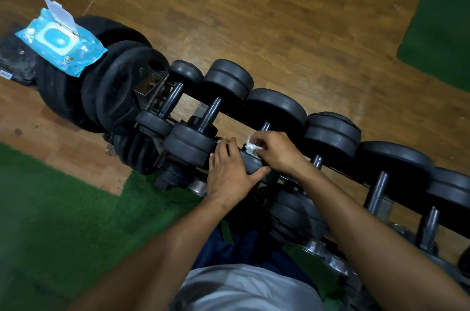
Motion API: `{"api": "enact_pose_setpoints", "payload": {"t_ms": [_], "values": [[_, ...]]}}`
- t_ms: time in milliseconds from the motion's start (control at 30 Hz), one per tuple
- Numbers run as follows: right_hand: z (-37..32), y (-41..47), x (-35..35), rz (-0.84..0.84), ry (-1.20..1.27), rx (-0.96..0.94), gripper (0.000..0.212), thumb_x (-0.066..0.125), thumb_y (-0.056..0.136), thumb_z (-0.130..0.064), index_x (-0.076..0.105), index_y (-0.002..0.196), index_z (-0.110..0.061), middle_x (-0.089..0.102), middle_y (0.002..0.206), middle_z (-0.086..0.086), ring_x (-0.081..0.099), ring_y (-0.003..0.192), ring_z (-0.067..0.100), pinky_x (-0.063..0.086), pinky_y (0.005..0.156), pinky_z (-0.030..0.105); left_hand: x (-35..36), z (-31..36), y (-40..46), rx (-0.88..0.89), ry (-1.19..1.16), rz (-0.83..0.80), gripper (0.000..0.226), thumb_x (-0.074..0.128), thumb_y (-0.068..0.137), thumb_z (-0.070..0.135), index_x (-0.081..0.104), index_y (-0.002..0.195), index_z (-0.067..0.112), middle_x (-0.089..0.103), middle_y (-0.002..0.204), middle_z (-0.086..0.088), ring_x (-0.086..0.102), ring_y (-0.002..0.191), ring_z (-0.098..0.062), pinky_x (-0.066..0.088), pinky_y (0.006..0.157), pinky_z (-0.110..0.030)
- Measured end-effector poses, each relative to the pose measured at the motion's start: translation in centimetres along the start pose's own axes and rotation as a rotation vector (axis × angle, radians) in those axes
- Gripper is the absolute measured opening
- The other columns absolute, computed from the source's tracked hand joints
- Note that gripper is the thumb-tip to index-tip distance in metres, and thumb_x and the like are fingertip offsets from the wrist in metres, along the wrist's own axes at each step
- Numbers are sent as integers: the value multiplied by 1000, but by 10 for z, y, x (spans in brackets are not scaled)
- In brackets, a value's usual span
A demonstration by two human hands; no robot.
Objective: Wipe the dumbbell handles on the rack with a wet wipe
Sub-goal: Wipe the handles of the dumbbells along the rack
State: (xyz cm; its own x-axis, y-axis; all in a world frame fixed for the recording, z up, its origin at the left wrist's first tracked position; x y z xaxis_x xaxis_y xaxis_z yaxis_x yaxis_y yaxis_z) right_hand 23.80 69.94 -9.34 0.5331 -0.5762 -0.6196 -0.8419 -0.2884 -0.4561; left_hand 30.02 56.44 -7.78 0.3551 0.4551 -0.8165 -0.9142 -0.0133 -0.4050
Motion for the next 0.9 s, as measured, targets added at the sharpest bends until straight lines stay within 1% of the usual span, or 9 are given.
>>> {"api": "enact_pose_setpoints", "payload": {"t_ms": [100, 233, 333, 400, 500, 633, 767, 833, 900], "values": [[-15, 10, 7, -37, -62, -137, 25, 66, 88, -19, 60, 110, -31, 68, 104, -8, 63, 92, 11, 52, 76, 29, 0, -1, 2, -4, -6, -16, 118, 65, 74, 82, 19, 156, 11, 24, 162, -11, 20, 152, -29, 22, 125, -49], [-22, 28, 20, -318, -176, -210, 24, 60, 90, -12, 69, 105, -28, 72, 102, -9, 62, 89, 6, 47, 75, 25, -2, -1, 4, 1, 0, -28, 119, 64, 73, 85, 21, 156, 12, 25, 162, -12, 22, 152, -30, 23, 124, -50], [-17, 36, 23, -456, -339, -174, 19, 54, 91, -24, 71, 101, -26, 73, 94, -6, 64, 84, 12, 55, 78, 38, -2, 1, 5, 9, 17, -33, 118, 62, 72, 87, 24, 155, 12, 27, 160, -12, 23, 151, -30, 24, 124, -50], [-21, 36, 23, -476, -475, -185, 20, 49, 92, -31, 68, 98, -26, 71, 92, -2, 63, 81, 19, 53, 71, 39, -1, 1, 5, 8, 19, -31, 118, 62, 71, 87, 24, 155, 13, 27, 160, -12, 23, 151, -31, 25, 123, -50], [-29, 38, 24, -445, -692, -219, 24, 46, 94, -35, 67, 99, -24, 67, 95, 2, 59, 81, 25, 39, 58, 32, -2, 1, 5, 11, 21, -26, 120, 61, 70, 88, 22, 156, 13, 28, 160, -13, 23, 152, -31, 25, 123, -50], [-27, 42, 29, -453, -824, -247, 21, 48, 96, -30, 67, 102, -23, 67, 95, 1, 60, 81, 24, 32, 53, 28, -1, 0, 5, 11, 32, -38, 121, 59, 69, 89, 21, 156, 14, 29, 160, -13, 23, 151, -31, 25, 124, -50], [-19, 48, 38, -523, -833, -210, 11, 53, 93, -22, 64, 94, -23, 66, 86, -3, 59, 69, 17, 42, 51, 30, -2, 1, 5, 18, 42, -49, 118, 58, 71, 89, 24, 154, 13, 30, 158, -14, 27, 149, -32, 26, 123, -49], [-17, 50, 41, -566, -779, -173, 11, 53, 92, -23, 63, 93, -24, 67, 85, -3, 62, 70, 18, 54, 62, 36, -3, 2, 5, 21, 48, -48, 116, 58, 71, 89, 26, 153, 13, 31, 156, -14, 29, 147, -33, 27, 122, -49], [-17, 53, 43, -596, -770, -154, 11, 53, 91, -21, 65, 92, -22, 67, 84, -2, 64, 72, 20, 57, 71, 40, -5, 3, 5, 24, 53, -43, 115, 58, 72, 89, 28, 152, 13, 32, 154, -13, 31, 145, -32, 28, 122, -48]]}}
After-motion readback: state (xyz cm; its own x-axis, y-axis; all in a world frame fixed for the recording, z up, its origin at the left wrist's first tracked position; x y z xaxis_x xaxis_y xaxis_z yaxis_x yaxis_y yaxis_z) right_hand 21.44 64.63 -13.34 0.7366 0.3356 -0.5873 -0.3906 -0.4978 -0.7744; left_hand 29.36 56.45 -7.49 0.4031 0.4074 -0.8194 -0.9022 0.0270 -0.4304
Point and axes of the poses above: each hand's wrist, its own y-axis towards the middle knuckle, its own x-axis out of the palm, z = x × y, the point moved 7 cm from there along y, towards the middle knuckle
